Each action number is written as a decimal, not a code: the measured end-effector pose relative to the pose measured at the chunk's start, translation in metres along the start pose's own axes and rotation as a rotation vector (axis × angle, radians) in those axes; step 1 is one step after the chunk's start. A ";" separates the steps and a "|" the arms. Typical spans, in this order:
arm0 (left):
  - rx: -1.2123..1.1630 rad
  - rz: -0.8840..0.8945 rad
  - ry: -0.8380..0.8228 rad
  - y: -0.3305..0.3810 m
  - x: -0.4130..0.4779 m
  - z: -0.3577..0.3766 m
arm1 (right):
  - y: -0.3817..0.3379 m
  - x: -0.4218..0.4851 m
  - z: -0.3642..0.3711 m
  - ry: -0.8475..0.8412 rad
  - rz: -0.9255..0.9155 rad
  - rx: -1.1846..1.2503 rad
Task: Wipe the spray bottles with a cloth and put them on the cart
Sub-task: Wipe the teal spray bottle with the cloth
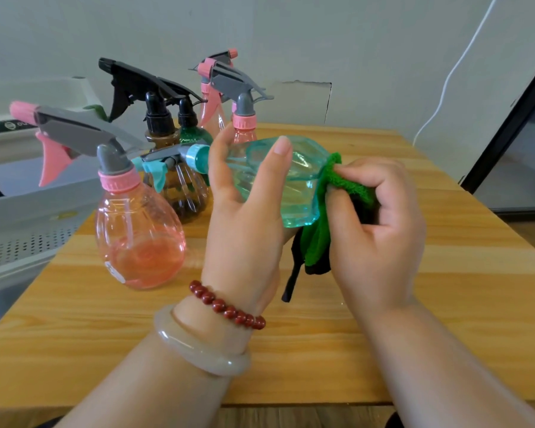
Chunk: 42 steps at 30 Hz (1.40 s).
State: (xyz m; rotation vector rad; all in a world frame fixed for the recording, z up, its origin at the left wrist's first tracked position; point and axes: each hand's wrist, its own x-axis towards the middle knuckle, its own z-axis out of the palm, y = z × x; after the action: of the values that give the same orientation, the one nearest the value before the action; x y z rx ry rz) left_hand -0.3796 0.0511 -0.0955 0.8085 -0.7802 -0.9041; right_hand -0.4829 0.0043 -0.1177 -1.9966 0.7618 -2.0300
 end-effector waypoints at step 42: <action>0.119 0.076 0.010 0.008 0.000 -0.001 | -0.015 -0.003 0.007 -0.024 -0.114 -0.017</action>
State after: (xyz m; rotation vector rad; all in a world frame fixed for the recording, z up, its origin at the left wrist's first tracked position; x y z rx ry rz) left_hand -0.3763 0.0537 -0.0892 0.8810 -0.8566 -0.7916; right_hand -0.4727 0.0170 -0.1131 -2.1156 0.6768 -2.0635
